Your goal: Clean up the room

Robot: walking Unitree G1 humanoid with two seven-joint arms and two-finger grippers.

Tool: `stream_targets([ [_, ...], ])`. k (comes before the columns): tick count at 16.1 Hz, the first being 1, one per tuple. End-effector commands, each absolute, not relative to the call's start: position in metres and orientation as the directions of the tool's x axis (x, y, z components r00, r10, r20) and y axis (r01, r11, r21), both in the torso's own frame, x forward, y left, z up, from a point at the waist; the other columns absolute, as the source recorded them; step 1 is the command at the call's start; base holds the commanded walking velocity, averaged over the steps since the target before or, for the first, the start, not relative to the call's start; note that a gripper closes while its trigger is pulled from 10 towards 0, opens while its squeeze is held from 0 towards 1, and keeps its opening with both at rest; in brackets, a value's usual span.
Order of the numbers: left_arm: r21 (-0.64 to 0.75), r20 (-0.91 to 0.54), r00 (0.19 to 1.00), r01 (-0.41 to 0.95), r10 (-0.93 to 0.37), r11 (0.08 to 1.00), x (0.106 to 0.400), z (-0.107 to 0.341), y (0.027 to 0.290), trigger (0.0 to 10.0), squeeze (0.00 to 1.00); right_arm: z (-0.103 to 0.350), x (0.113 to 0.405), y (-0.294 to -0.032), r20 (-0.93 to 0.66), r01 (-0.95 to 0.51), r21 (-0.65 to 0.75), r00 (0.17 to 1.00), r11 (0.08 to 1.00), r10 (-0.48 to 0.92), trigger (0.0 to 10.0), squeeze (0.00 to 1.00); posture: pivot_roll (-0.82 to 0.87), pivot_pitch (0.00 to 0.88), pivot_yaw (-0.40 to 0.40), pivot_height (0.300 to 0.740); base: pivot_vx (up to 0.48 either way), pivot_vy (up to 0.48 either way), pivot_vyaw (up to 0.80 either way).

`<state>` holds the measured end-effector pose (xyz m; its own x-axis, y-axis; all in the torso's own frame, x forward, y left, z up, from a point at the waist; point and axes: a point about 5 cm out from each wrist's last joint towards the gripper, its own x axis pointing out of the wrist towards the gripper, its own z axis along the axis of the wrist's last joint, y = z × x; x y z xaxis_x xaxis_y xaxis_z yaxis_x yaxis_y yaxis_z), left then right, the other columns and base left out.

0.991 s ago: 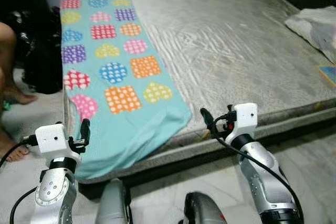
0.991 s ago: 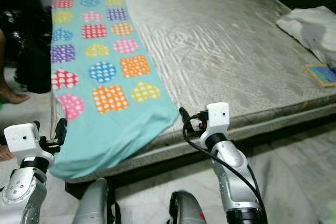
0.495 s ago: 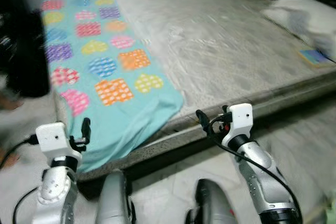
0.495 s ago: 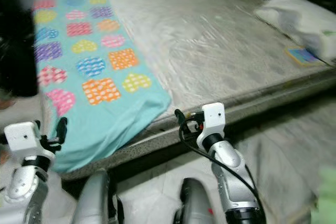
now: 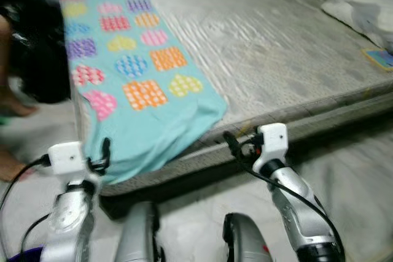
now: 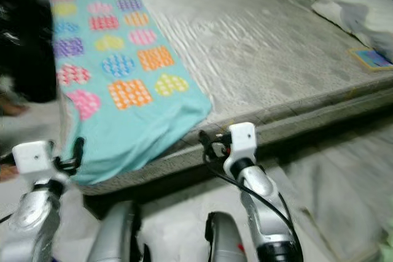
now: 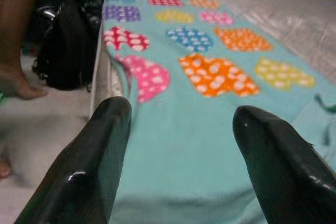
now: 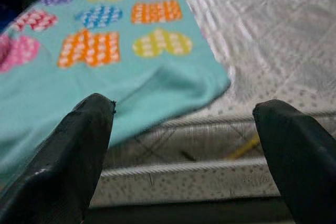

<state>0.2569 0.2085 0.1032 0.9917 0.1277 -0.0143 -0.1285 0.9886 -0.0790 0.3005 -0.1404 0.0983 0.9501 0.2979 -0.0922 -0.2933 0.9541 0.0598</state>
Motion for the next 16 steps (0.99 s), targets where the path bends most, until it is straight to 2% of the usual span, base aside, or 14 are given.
stream_targets([
  [1,-0.083,-0.048,0.992,-0.117,0.114,0.99,0.257,0.094,0.208,10.0,0.0,0.095,0.302,-0.141,-0.103,-0.277,0.087,0.953,0.957,0.285,10.0,0.0,-0.07,0.154,-0.086,0.58,0.0,0.0,0.55],
  [10,-0.125,-0.005,0.999,-0.051,0.051,0.991,0.263,0.1,0.197,10.0,0.0,0.1,0.302,-0.143,-0.076,-0.262,0.088,0.96,0.961,0.268,10.0,0.0,-0.1,0.19,-0.075,0.58,0.0,0.0,0.0],
  [16,-0.133,0.011,1.0,-0.028,0.029,0.991,0.263,0.103,0.195,10.0,0.0,0.102,0.302,-0.142,-0.072,-0.267,0.084,0.959,0.96,0.273,10.0,0.0,-0.09,0.199,-0.076,0.58,0.321,0.0,0.0],
])
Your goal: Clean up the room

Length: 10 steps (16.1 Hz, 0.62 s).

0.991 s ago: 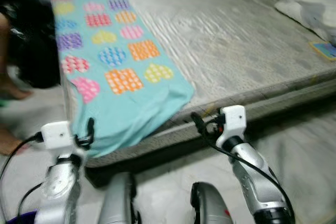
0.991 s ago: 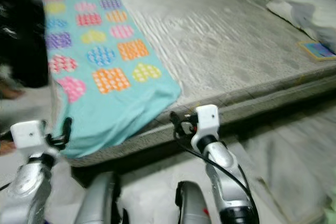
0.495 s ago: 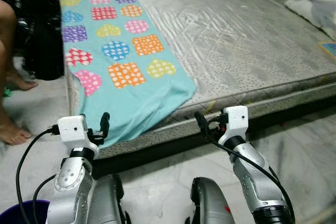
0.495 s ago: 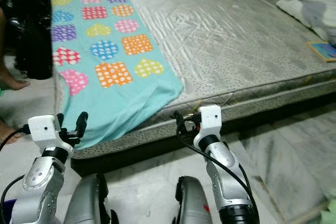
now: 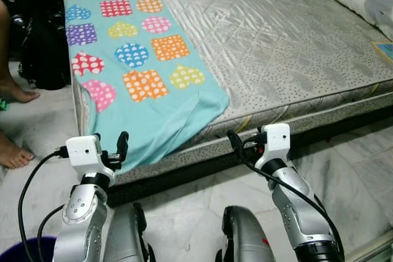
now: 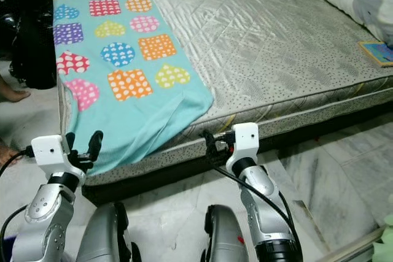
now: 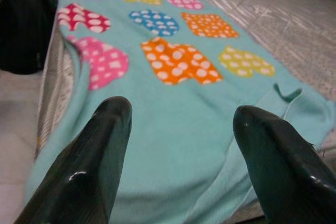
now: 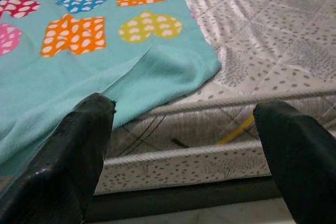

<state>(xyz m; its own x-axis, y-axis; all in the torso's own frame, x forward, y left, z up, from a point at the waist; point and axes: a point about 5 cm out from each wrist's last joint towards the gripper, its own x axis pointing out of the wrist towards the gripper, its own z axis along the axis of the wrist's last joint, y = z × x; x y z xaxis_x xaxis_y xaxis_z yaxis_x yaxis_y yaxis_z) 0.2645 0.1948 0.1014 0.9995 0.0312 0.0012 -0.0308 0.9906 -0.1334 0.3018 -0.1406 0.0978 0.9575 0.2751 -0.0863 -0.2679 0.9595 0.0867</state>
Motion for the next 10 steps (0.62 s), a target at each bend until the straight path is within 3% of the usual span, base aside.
stream_targets([
  [1,-0.133,0.011,1.0,-0.026,0.028,0.991,0.2626,0.1026,0.1951,10.0,0.0,0.1021,0.3019,-0.1422,-0.071,-0.268,0.083,0.959,0.96,0.274,10.0,0.0,-0.09,0.199,-0.076,0.58,0.469,0.0,0.0],
  [8,-0.125,0.01,1.0,-0.019,0.02,0.992,0.2646,0.1026,0.1929,10.0,0.0,0.1049,0.3039,-0.1406,-0.055,-0.286,0.058,0.956,0.957,0.289,10.0,0.0,-0.09,0.188,-0.074,0.58,0.403,0.0,0.0],
  [10,-0.121,0.004,1.0,-0.03,0.031,0.992,0.2649,0.1017,0.1909,10.0,0.0,0.1046,0.3042,-0.1416,-0.057,-0.278,0.085,0.957,0.957,0.283,10.0,0.0,-0.09,0.188,-0.074,0.58,0.0,0.0,0.0],
])
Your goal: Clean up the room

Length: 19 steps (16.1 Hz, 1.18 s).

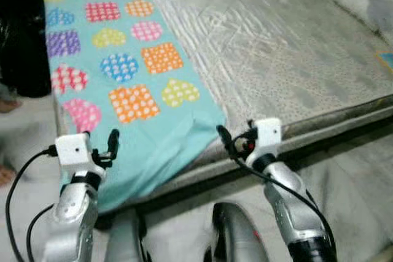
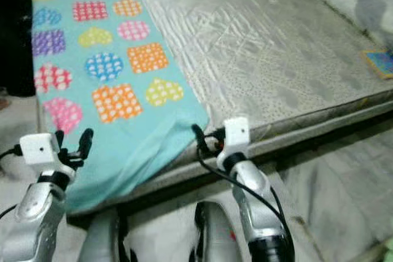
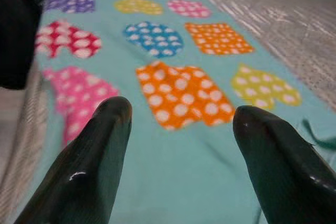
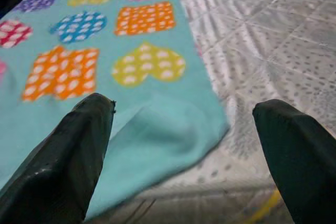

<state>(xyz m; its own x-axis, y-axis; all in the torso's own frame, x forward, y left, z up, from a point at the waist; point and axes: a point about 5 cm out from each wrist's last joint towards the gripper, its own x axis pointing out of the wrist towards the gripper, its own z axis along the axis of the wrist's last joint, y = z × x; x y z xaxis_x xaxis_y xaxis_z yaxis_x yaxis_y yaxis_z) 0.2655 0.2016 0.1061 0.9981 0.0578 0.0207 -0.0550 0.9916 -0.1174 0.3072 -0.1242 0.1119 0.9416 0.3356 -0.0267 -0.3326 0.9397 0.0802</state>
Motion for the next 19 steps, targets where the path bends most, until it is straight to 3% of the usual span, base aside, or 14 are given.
stream_targets([
  [1,-0.125,0.002,0.999,-0.032,0.033,0.992,0.265,0.1011,0.1912,10.0,0.0,0.1048,0.3044,-0.1416,-0.055,-0.281,0.079,0.957,0.957,0.285,10.0,0.0,-0.09,0.188,-0.074,0.58,0.0,0.0,0.0],
  [3,-0.127,0.001,1.0,-0.03,0.03,0.991,0.2654,0.1007,0.1915,10.0,0.0,0.1061,0.3042,-0.1389,-0.045,-0.303,0.067,0.951,0.951,0.306,10.0,0.0,-0.09,0.19,-0.072,0.58,0.0,0.0,0.0],
  [9,-0.136,-0.014,0.999,-0.037,0.036,0.99,0.2658,0.0984,0.1921,10.0,0.0,0.1045,0.3039,-0.1384,-0.053,-0.312,0.072,0.947,0.947,0.316,10.0,0.0,-0.09,0.204,-0.073,0.58,0.0,0.0,0.69],
  [15,-0.139,-0.024,0.999,-0.039,0.036,0.99,0.2632,0.0976,0.1927,10.0,0.0,0.1013,0.3041,-0.1387,-0.086,-0.317,0.091,0.942,0.944,0.325,10.0,0.0,-0.09,0.222,-0.069,0.58,0.0,0.0,0.0],
  [19,-0.139,-0.031,0.999,-0.037,0.033,0.99,0.262,0.0973,0.1924,10.0,0.0,0.1012,0.3033,-0.137,-0.095,-0.339,0.073,0.934,0.938,0.345,10.0,0.0,-0.08,0.233,-0.069,0.54,0.0,0.0,0.0],
])
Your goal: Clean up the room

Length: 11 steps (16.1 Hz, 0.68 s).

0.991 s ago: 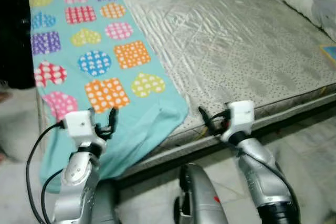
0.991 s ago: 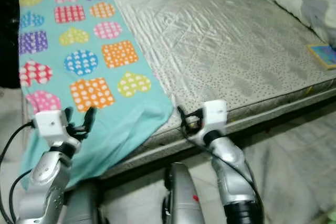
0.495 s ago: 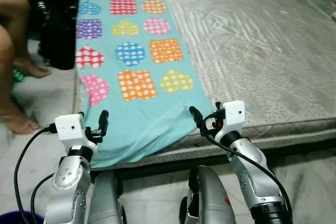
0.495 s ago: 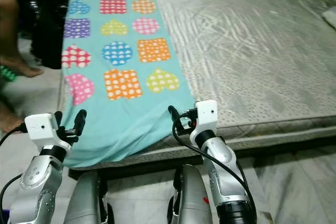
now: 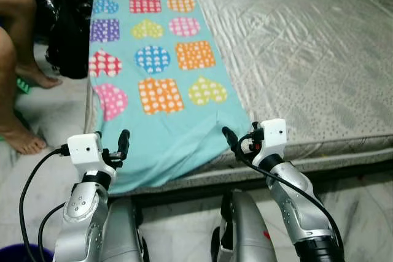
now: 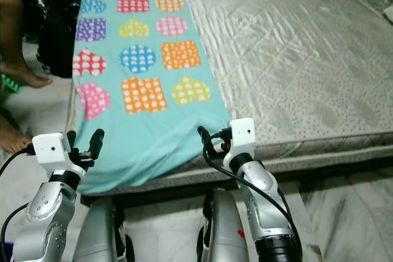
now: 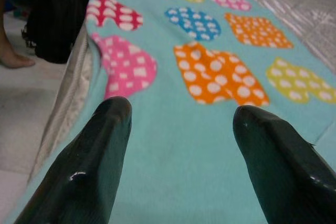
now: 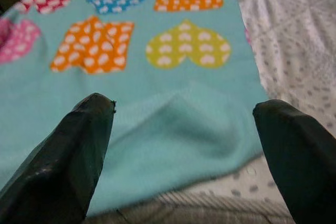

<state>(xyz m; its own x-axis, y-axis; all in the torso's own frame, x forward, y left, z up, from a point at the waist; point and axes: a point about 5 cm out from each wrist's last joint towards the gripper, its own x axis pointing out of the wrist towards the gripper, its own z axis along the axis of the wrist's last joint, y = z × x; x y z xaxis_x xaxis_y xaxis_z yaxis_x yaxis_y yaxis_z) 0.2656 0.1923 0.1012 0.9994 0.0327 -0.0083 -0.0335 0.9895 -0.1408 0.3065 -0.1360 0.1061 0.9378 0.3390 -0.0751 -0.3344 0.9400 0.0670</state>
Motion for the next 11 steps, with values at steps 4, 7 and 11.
stream_targets([
  [4,-0.11,-0.021,1.0,-0.02,0.018,0.994,0.259,0.102,0.191,10.0,0.0,0.102,0.309,-0.116,-0.13,-0.407,0.055,0.902,0.912,0.411,10.0,0.0,-0.04,0.232,-0.065,0.54,0.0,0.0,0.0],
  [7,-0.078,-0.019,1.0,0.022,-0.024,0.997,0.25,0.107,0.189,10.0,0.0,0.104,0.314,-0.085,-0.121,-0.486,0.087,0.861,0.87,0.493,10.0,0.0,0.0,0.234,-0.065,0.54,0.0,0.0,0.0],
  [11,-0.041,-0.034,0.997,0.07,-0.071,0.997,0.229,0.111,0.19,10.0,0.0,0.107,0.324,-0.05,-0.099,-0.494,0.11,0.858,0.862,0.504,10.0,0.0,0.07,0.255,-0.073,0.54,0.0,0.0,0.0],
])
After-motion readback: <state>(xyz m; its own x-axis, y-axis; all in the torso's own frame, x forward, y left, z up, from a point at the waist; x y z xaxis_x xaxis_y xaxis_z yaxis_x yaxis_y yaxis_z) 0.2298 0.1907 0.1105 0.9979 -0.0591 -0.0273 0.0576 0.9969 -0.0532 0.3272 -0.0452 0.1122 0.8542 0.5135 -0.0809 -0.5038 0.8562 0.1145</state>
